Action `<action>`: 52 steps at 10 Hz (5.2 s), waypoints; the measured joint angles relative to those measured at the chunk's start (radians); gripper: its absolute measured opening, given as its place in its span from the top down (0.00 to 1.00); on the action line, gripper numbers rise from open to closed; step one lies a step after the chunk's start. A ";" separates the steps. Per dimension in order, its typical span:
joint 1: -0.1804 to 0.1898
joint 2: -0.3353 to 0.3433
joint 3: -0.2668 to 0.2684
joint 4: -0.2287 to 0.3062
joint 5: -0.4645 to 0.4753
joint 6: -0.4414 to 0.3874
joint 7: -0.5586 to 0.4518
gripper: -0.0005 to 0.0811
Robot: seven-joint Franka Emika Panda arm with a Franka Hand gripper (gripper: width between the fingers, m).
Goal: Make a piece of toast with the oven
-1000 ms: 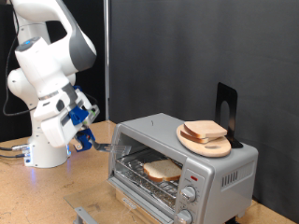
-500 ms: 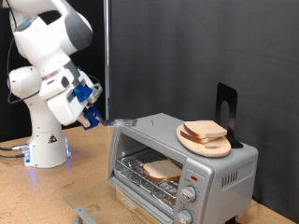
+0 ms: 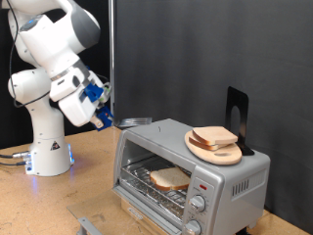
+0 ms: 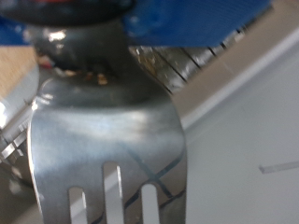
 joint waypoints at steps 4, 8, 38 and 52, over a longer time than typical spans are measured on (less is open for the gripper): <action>0.066 0.001 0.112 0.036 0.031 0.040 0.092 0.51; 0.111 0.005 0.226 0.069 0.043 0.065 0.205 0.51; 0.148 0.075 0.268 0.020 0.238 0.241 0.063 0.00; -0.032 -0.199 -0.129 -0.042 0.185 -0.241 -0.214 0.00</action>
